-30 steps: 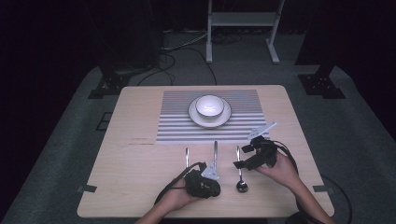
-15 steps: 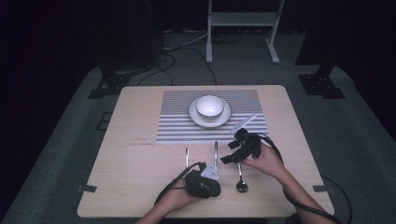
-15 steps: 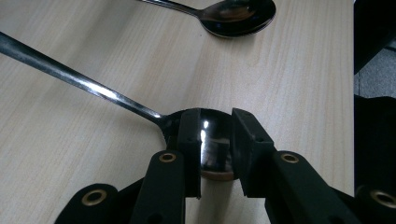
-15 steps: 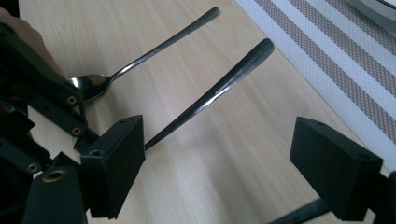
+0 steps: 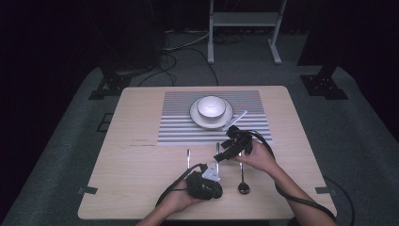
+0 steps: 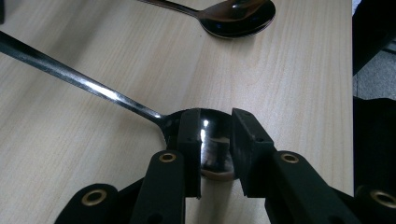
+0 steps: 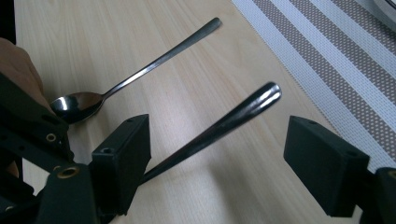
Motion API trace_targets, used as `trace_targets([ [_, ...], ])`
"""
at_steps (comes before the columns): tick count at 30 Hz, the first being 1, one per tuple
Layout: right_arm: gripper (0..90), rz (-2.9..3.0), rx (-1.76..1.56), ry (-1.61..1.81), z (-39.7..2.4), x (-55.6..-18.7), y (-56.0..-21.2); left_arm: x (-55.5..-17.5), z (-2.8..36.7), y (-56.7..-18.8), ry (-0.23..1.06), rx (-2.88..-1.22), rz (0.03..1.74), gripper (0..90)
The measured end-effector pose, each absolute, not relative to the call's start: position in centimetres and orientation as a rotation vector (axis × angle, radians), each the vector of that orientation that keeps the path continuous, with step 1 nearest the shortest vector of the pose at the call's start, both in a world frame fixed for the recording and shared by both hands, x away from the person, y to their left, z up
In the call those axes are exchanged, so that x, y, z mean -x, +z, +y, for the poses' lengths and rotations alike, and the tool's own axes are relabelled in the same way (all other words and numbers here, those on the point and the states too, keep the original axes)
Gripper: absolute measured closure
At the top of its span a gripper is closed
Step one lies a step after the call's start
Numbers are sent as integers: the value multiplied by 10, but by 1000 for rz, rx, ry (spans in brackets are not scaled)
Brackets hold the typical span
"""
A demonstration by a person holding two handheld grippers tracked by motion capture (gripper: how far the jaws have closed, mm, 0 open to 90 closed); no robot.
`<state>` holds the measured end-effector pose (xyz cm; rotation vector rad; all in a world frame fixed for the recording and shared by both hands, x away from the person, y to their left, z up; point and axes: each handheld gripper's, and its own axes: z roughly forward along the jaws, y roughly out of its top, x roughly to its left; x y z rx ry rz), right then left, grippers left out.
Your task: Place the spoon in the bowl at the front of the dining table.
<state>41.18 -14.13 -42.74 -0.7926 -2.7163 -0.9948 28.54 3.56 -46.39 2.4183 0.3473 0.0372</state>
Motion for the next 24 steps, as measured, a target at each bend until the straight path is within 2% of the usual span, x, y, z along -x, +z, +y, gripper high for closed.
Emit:
trace_targets([
  [8,343,-2710,772,-983,-136,-416,-431,-285,36,-464,40,-2418,346,736],
  [18,590,-2716,767,-984,-135,-418,-431,-286,36,-464,43,-2425,340,735],
  [24,637,-2675,783,-997,-135,-420,-430,-286,35,-463,44,-2428,337,730],
])
